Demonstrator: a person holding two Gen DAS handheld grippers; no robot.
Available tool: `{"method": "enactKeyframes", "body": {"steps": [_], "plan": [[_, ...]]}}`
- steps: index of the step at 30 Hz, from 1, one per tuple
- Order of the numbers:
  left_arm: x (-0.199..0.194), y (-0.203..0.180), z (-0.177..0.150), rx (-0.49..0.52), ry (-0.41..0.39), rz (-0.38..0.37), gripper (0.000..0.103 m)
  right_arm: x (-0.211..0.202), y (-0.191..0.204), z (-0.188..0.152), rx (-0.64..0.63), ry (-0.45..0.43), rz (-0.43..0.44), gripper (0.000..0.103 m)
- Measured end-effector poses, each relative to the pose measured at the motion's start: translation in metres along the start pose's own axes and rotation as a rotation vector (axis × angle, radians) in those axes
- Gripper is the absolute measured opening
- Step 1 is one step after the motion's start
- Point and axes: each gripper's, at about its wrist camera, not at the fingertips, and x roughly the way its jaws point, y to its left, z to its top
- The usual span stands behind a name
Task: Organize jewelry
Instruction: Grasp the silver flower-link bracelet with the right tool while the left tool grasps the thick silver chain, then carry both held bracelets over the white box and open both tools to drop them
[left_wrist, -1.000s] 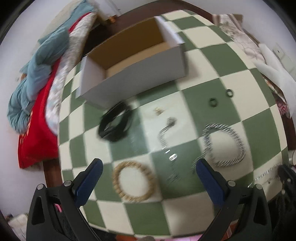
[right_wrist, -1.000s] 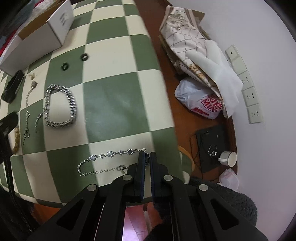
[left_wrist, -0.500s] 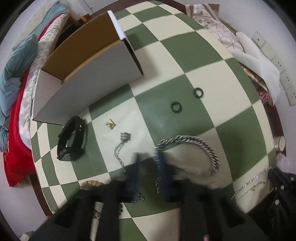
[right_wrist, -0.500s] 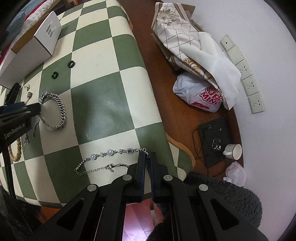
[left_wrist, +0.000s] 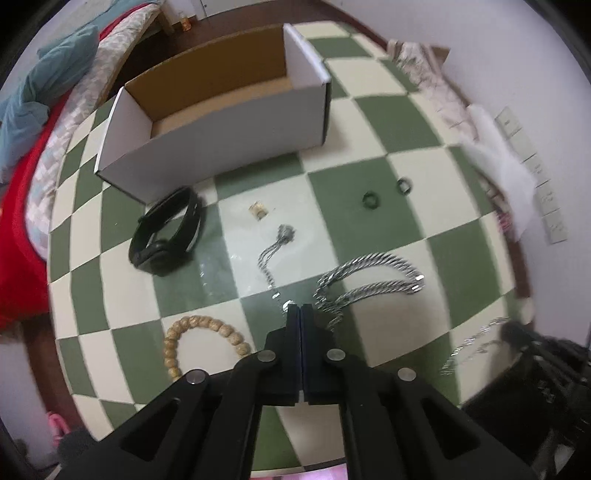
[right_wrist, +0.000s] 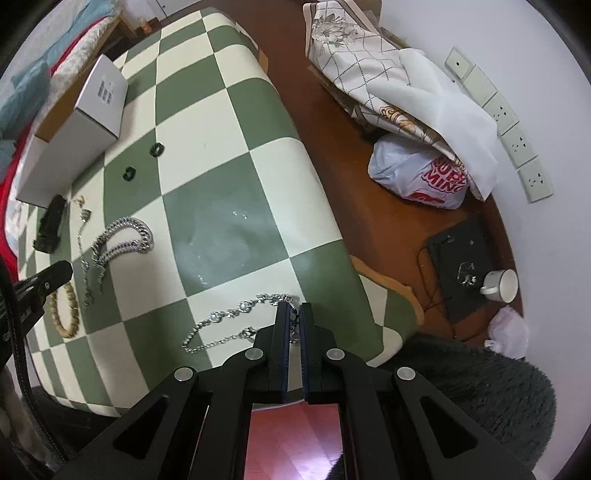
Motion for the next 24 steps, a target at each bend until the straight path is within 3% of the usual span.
{"method": "enactKeyframes", "body": {"steps": [2,5,6,7,9,14,17,18,19,21,24], "plan": [[0.000,-0.005,0.002,0.027,-0.021,-0.038,0.004,-0.001,0.000,0.001,0.001,-0.004,0.000,0.005],[0.007,-0.024,0.006,0.147,-0.029,-0.020,0.014,-0.001,-0.002,0.002,0.004,0.002,-0.003,0.005],[0.009,-0.032,0.007,0.197,-0.029,-0.027,0.030,-0.001,-0.002,0.001,0.007,0.003,-0.003,0.005],[0.013,-0.039,0.007,0.232,-0.026,-0.018,0.052,-0.001,-0.003,0.002,0.011,0.005,-0.004,0.005],[0.019,-0.049,0.009,0.284,-0.025,-0.014,0.067,-0.001,-0.006,0.002,0.023,0.010,-0.001,0.005],[0.037,-0.070,0.007,0.399,-0.009,0.057,0.067,-0.001,-0.014,0.002,0.042,0.015,-0.003,0.005],[0.039,-0.077,0.008,0.424,-0.034,0.051,0.064,0.000,-0.018,0.001,0.050,0.017,-0.008,0.005],[0.039,-0.079,0.008,0.433,-0.035,0.034,0.055,0.000,-0.020,0.001,0.053,0.018,-0.010,0.005],[0.038,-0.078,0.009,0.436,-0.031,0.000,0.035,0.001,-0.020,0.001,0.057,0.020,-0.010,0.005],[0.038,-0.083,0.009,0.438,-0.014,-0.076,0.004,0.003,-0.022,0.000,0.061,0.021,-0.010,0.005],[0.040,-0.090,0.010,0.453,-0.025,-0.051,0.003,0.003,-0.021,0.001,0.058,0.024,-0.015,0.005]]}}
